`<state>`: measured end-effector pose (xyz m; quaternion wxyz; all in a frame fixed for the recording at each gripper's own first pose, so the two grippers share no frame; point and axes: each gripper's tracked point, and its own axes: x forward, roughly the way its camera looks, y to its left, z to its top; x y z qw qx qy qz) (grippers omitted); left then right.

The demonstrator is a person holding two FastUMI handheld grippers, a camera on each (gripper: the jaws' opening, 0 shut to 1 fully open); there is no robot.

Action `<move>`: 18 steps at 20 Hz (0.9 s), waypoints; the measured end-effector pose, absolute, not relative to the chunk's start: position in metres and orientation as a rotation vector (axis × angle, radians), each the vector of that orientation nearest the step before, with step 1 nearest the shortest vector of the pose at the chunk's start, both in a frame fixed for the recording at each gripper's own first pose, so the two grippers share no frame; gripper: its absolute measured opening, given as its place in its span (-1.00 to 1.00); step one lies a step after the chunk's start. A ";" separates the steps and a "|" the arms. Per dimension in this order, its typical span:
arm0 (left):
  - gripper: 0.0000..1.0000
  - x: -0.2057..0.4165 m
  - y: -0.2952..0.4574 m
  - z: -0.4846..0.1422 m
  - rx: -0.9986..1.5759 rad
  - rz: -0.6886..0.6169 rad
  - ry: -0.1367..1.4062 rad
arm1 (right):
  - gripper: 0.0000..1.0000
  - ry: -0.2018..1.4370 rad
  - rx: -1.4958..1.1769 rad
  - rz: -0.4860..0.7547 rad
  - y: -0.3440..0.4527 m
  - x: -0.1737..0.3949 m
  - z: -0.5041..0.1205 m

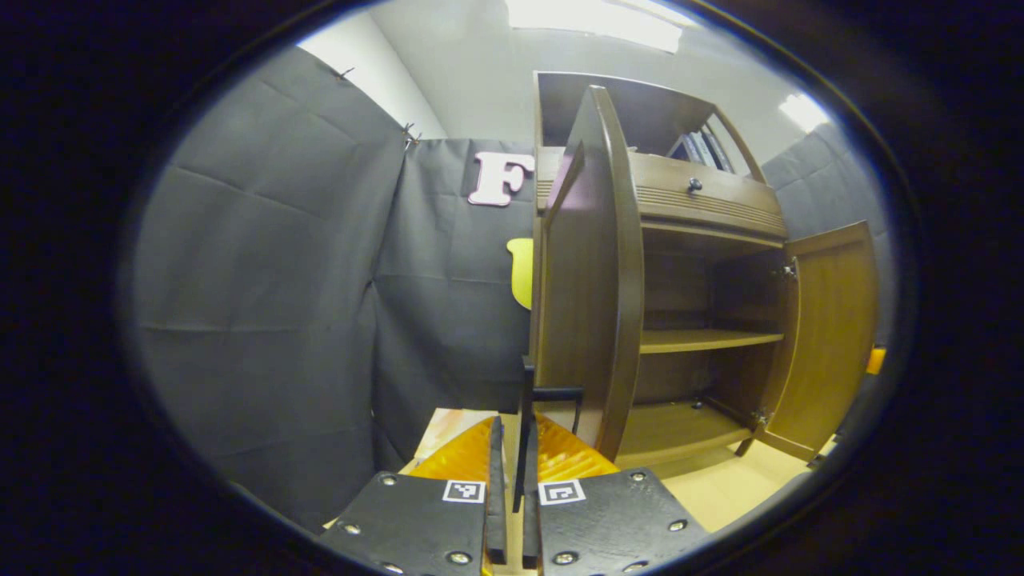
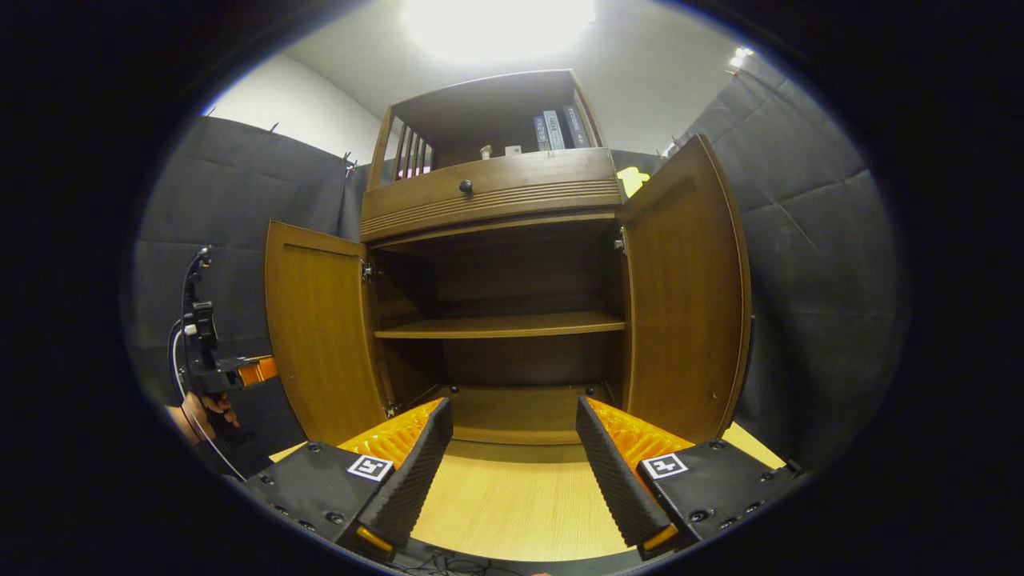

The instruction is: Open the right door of the double-door shoe cabinet with the right hand, and open the left door with the left hand.

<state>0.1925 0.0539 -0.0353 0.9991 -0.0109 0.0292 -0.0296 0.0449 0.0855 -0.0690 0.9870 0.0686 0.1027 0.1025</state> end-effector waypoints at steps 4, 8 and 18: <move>-0.81 0.186 0.077 -0.034 -0.016 -0.005 0.044 | 0.94 0.196 0.138 0.201 0.092 0.042 -0.068; -0.81 0.176 0.088 -0.028 -0.060 0.025 0.046 | 0.94 0.169 0.132 0.203 0.090 0.039 -0.059; -0.81 0.121 0.062 -0.013 -0.042 0.017 0.028 | 0.94 0.102 0.082 0.156 0.020 0.014 -0.026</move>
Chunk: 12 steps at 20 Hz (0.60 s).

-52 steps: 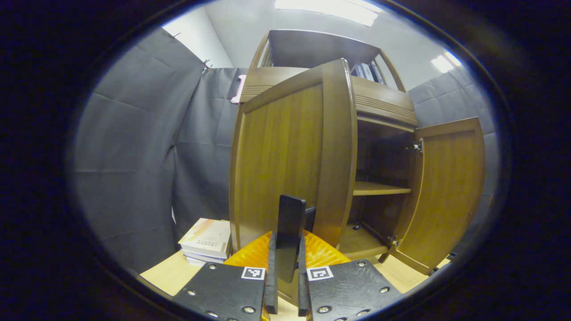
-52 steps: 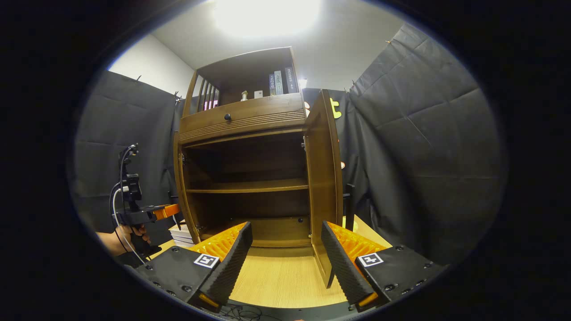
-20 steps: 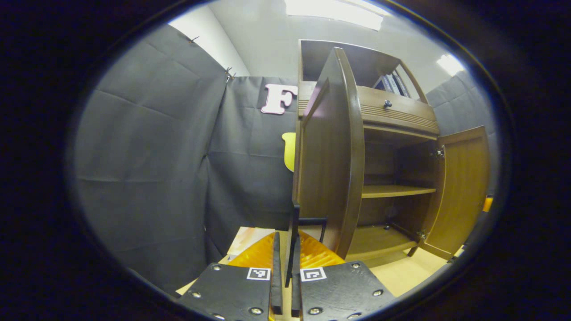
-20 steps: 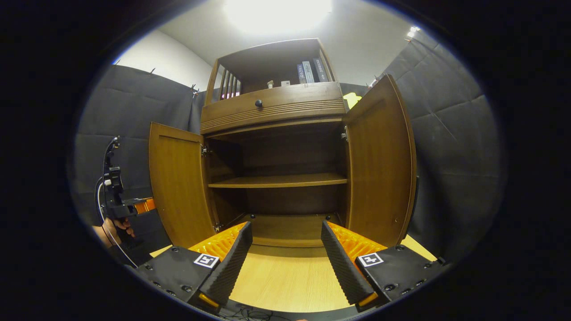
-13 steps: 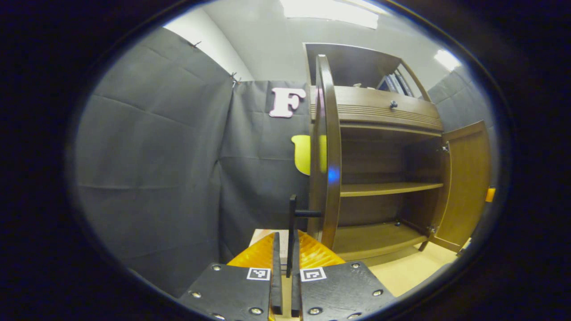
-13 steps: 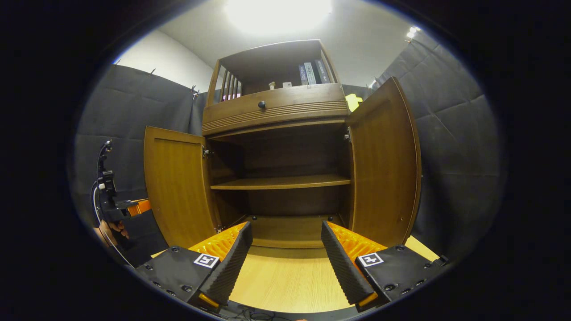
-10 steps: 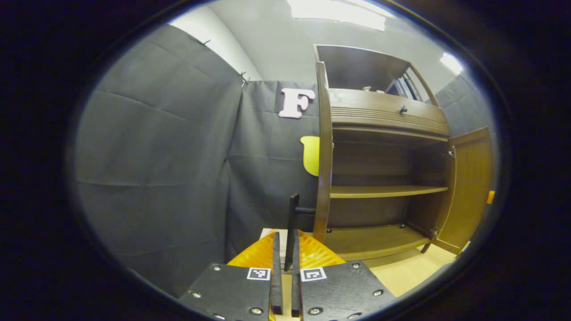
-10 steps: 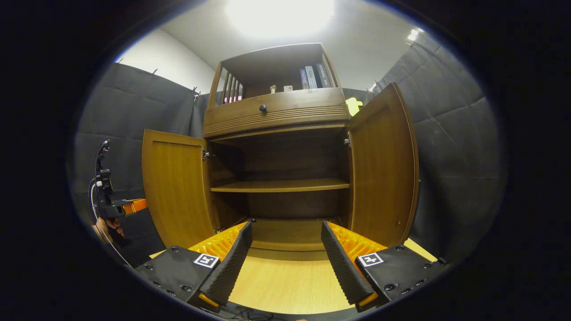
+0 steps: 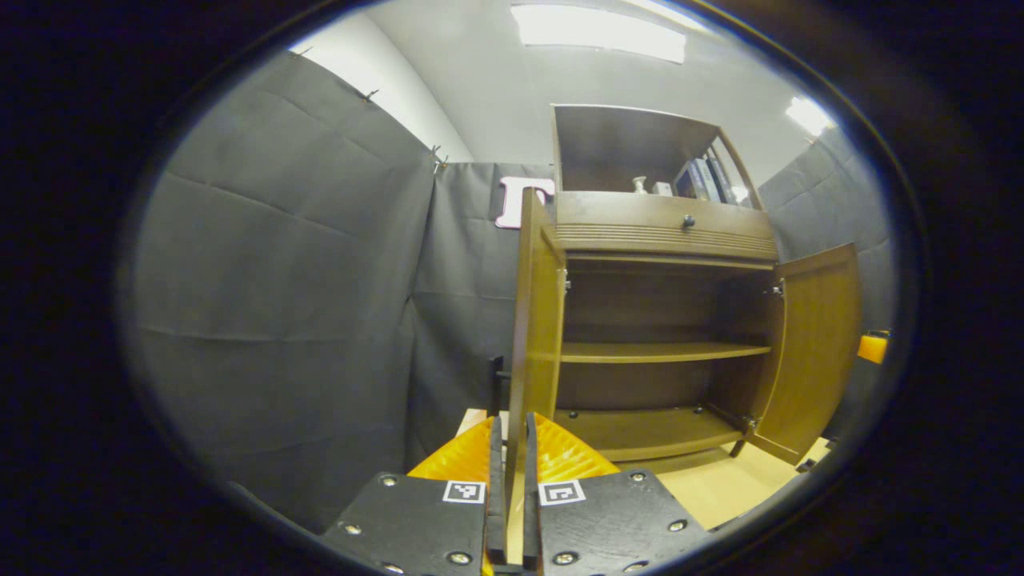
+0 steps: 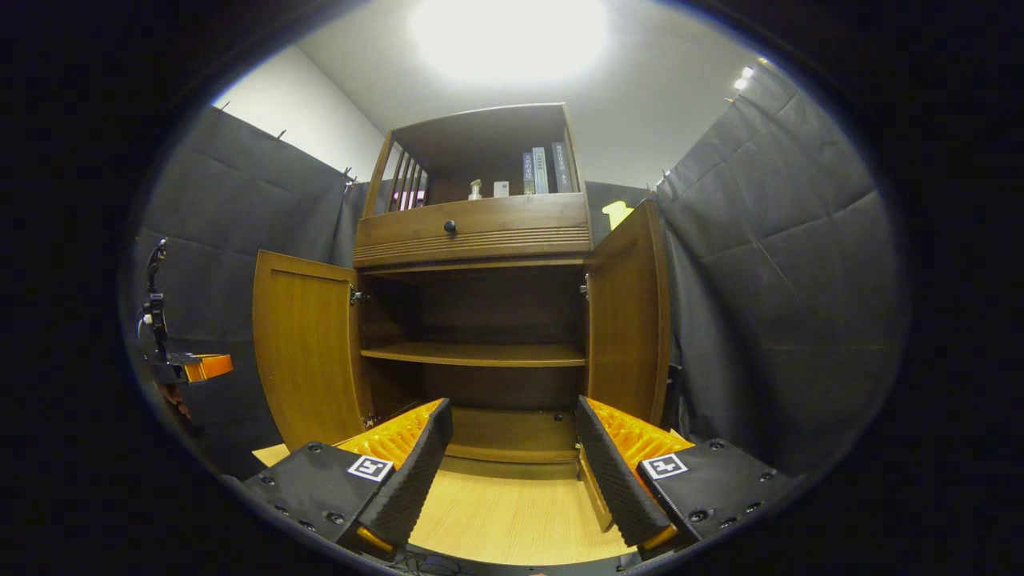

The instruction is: Open the right door of the double-door shoe cabinet with the right hand, and open the left door with the left hand.

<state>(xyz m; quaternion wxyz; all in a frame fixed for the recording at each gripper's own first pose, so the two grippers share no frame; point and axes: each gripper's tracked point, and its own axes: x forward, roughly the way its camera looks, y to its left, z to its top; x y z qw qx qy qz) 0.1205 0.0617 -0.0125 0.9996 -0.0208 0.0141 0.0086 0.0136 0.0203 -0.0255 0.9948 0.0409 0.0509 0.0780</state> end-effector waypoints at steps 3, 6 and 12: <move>-0.81 0.102 0.044 -0.015 -0.028 -0.011 0.043 | 0.94 0.096 0.073 0.142 0.000 0.000 -0.024; -0.81 0.088 0.031 -0.015 0.003 -0.035 0.047 | 0.84 0.090 0.074 0.122 -0.016 -0.013 -0.025; -0.81 0.070 0.029 -0.001 0.026 0.013 -0.005 | 0.94 0.097 0.062 0.099 -0.037 -0.029 -0.028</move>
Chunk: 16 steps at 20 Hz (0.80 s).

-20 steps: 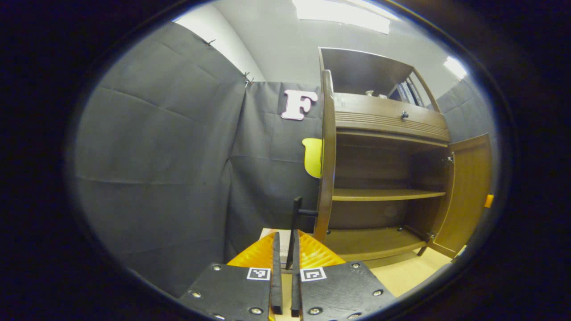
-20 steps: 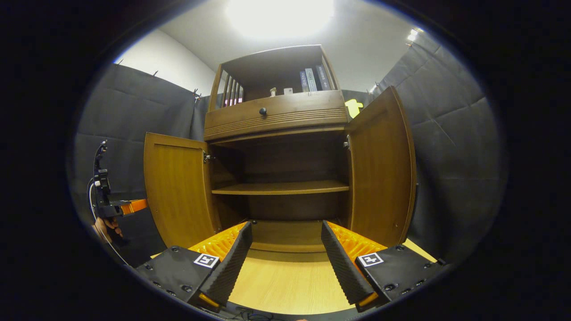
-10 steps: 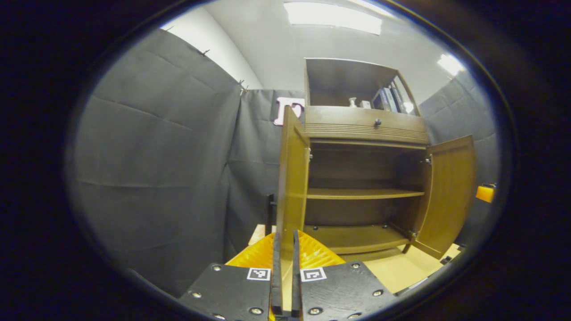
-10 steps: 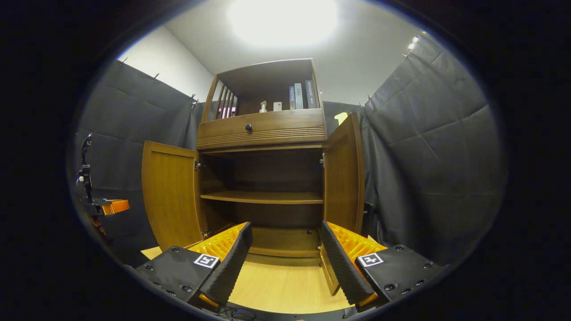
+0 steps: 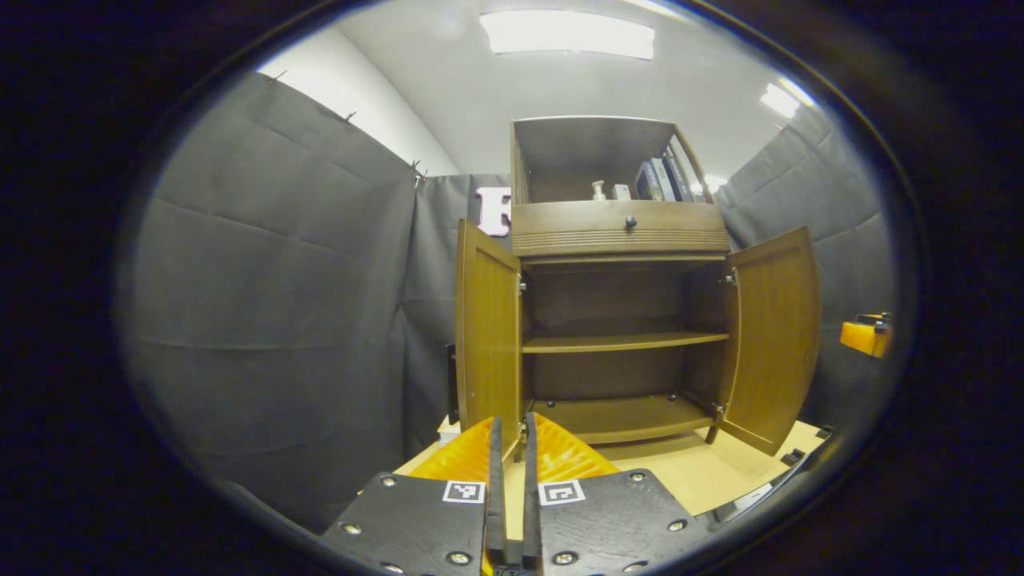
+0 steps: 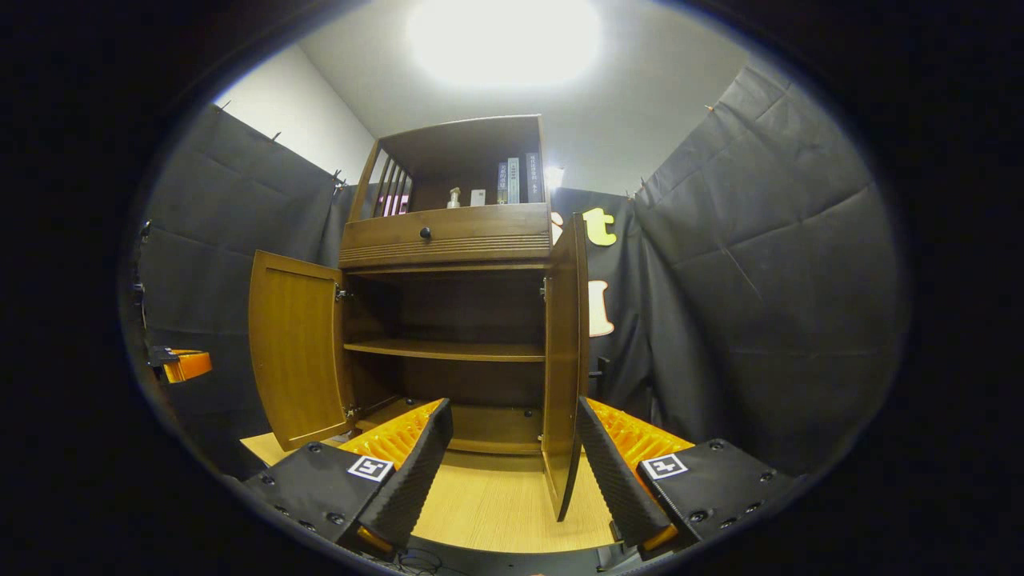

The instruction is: Open the right door of the double-door shoe cabinet with the right hand, and open the left door with the left hand.

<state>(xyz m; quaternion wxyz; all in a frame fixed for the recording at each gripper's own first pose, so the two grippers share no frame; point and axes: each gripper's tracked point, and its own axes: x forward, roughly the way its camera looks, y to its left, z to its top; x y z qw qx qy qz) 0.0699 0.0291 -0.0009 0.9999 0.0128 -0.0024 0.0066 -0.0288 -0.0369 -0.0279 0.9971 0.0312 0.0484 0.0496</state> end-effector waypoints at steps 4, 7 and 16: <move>-0.08 0.066 0.028 0.002 -0.013 0.017 -0.015 | 0.94 0.100 0.077 0.100 -0.040 -0.028 -0.025; 0.83 0.065 0.037 -0.002 0.008 0.050 -0.003 | 0.94 0.098 0.069 0.104 -0.040 -0.026 -0.024; 0.84 0.067 0.038 0.004 0.029 0.037 -0.021 | 0.94 0.105 0.081 0.096 -0.041 -0.021 -0.025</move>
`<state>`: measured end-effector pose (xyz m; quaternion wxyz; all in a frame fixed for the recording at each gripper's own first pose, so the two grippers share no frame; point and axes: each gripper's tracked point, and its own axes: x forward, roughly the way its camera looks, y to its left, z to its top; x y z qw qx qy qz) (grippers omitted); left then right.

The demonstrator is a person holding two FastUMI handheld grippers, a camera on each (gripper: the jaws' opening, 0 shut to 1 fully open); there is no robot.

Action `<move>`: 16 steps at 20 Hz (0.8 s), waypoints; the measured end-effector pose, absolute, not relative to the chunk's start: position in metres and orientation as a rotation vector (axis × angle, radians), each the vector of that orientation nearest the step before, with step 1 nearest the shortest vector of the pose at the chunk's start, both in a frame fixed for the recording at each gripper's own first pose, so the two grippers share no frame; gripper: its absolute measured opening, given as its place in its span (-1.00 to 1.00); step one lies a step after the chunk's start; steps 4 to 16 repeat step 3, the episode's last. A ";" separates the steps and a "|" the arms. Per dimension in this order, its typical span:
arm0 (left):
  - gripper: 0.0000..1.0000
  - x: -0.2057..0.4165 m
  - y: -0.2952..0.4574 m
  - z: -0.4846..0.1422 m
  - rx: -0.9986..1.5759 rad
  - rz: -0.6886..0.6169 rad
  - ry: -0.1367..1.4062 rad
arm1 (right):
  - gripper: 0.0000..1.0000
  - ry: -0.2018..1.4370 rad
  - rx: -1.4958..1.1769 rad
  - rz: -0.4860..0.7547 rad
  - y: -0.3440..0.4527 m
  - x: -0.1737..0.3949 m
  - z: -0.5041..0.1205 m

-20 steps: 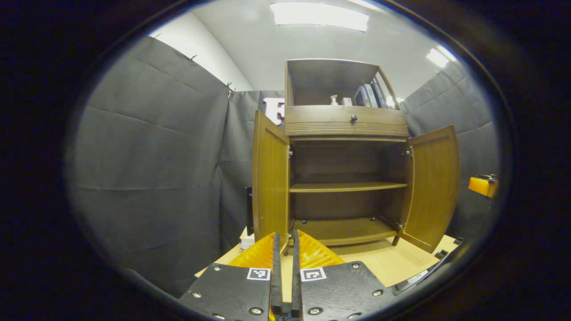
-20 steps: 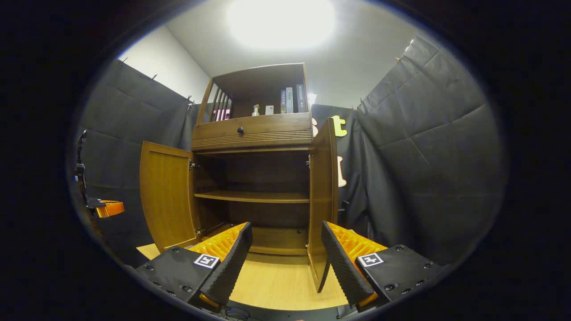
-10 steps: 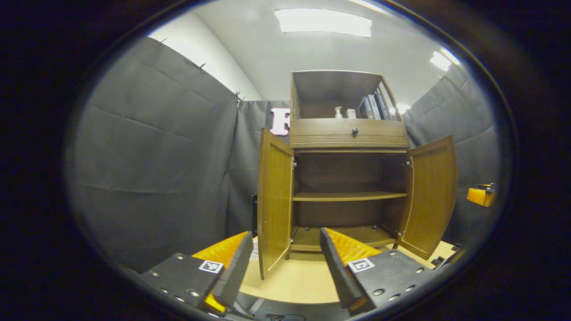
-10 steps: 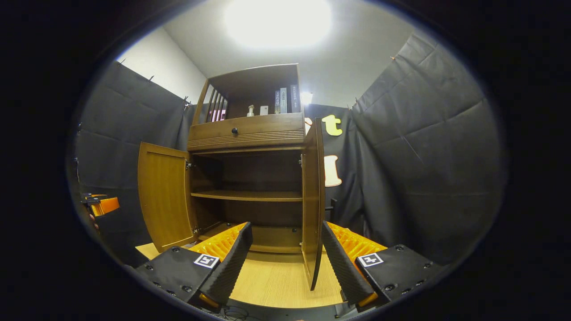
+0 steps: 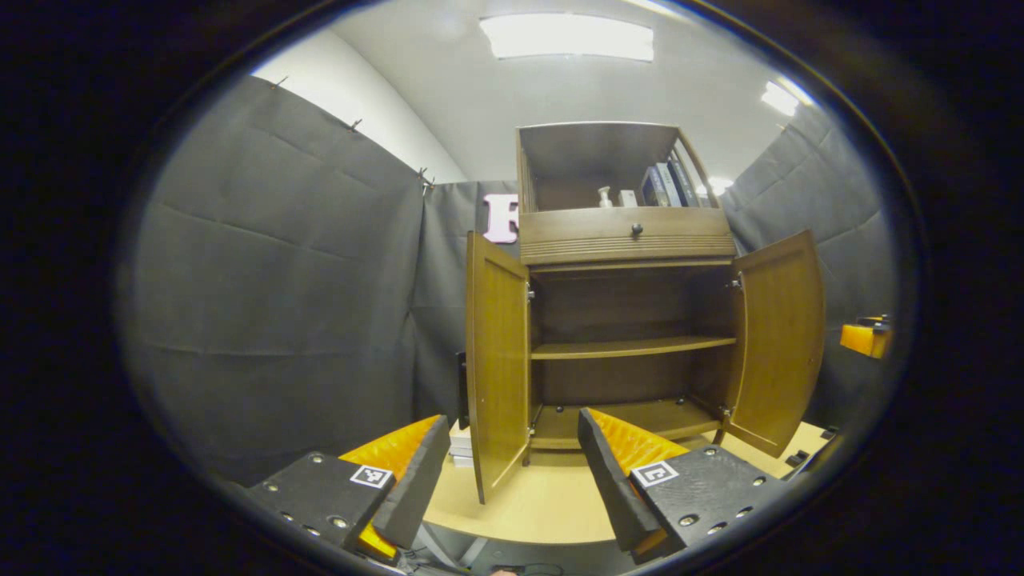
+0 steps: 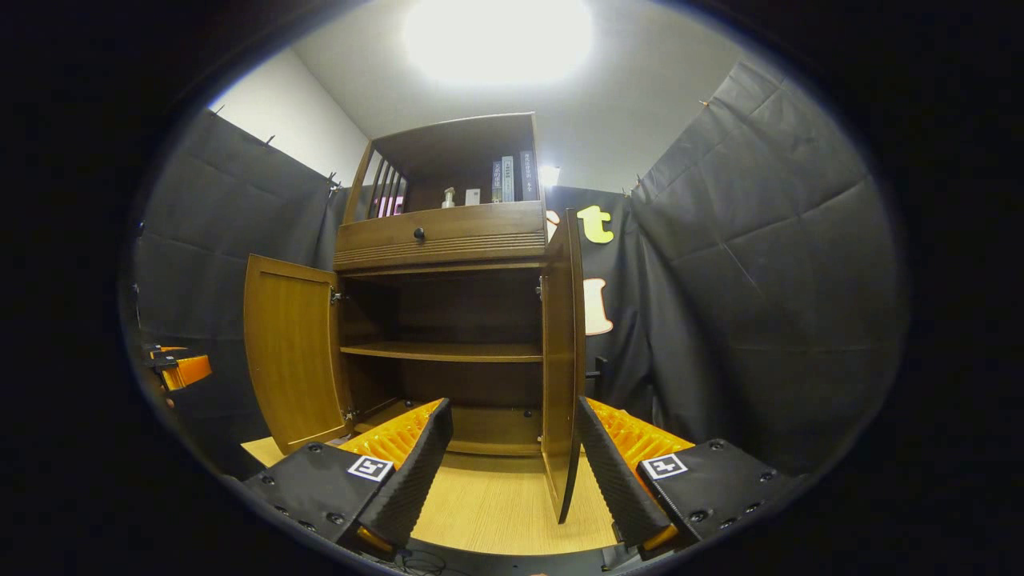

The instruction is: Open the right door of the double-door shoe cabinet with the right hand, and open the left door with the left hand.

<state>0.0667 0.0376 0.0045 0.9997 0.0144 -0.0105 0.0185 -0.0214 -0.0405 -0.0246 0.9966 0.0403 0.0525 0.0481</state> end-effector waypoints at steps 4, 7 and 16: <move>0.84 0.069 0.040 0.005 0.017 0.038 -0.024 | 0.94 0.108 0.086 0.090 -0.042 -0.021 -0.025; 0.84 0.069 0.040 0.005 0.017 0.038 -0.024 | 0.94 0.108 0.086 0.090 -0.042 -0.021 -0.025; 0.84 0.069 0.040 0.005 0.017 0.038 -0.024 | 0.94 0.108 0.086 0.090 -0.042 -0.021 -0.025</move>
